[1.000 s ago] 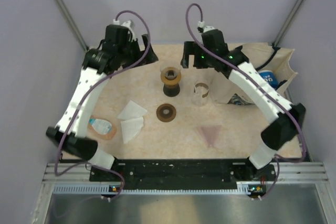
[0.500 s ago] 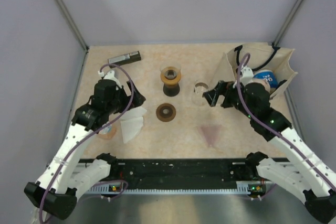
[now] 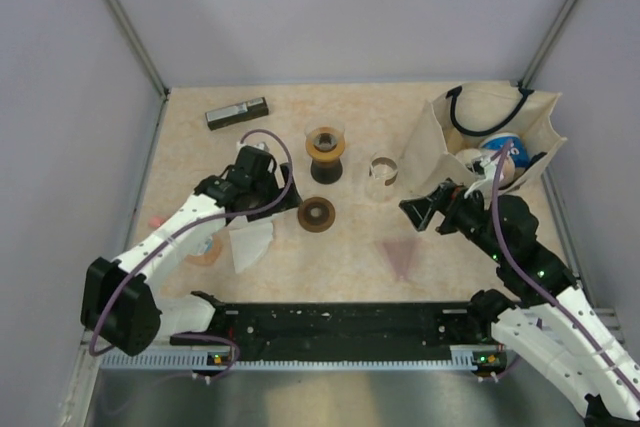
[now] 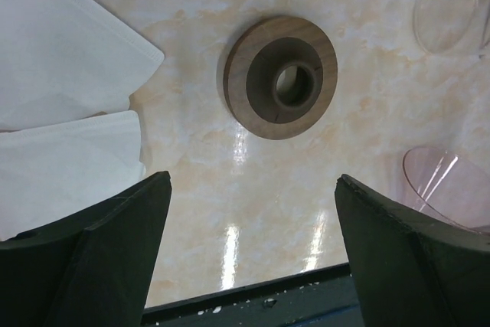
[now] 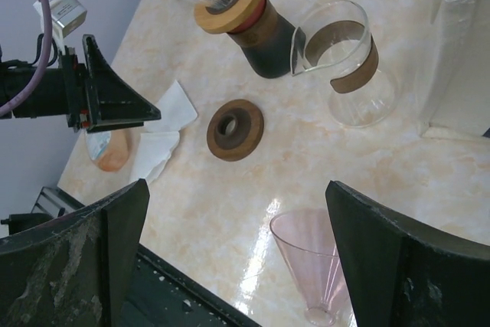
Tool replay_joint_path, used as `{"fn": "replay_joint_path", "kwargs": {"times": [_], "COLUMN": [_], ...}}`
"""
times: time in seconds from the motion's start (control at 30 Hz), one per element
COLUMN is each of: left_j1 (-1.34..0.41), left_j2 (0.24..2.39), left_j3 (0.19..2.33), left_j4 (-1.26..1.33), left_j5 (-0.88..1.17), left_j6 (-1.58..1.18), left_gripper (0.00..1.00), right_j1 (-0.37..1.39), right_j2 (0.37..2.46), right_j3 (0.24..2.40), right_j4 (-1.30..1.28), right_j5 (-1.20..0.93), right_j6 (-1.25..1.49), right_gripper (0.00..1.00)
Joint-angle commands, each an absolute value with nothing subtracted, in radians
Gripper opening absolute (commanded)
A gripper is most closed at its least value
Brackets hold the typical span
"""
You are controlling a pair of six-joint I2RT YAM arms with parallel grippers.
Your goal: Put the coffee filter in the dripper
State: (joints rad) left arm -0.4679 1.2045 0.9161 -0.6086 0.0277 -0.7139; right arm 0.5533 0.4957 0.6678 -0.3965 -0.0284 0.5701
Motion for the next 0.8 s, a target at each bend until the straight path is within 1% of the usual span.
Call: {"fn": "replay_joint_path", "kwargs": {"times": [0.0,0.13,0.23,0.5,0.63,0.77], "left_j1": [-0.497,-0.499,-0.497,-0.497,-0.495,-0.495], "left_j2": [1.279,1.307,1.279,1.236,1.236,1.272], "left_j3": [0.999,1.014,0.98,0.85,0.779,0.758], "left_j4": [-0.58,-0.685,-0.748,-0.818,-0.778,-0.723], "left_j5": [-0.031,-0.156,-0.242,-0.255,-0.206,-0.176], "left_j6": [-0.726,-0.742,-0.758,-0.776,-0.766,-0.756], "left_gripper": [0.92,0.92,0.93,0.93,0.93,0.93], "right_j1": [0.546,0.546,0.546,0.548,0.546,0.548], "right_j2": [0.5,0.499,0.497,0.499,0.5,0.509], "right_j3": [0.669,0.666,0.66,0.647,0.647,0.65], "right_j4": [-0.425,-0.442,-0.456,-0.456,-0.457,-0.456], "right_j5": [-0.026,-0.017,-0.009,-0.005,-0.005,-0.005], "right_j6": [0.587,0.581,0.575,0.563,0.552,0.546], "right_gripper": [0.99,0.99,0.99,0.99,0.99,0.99]}}
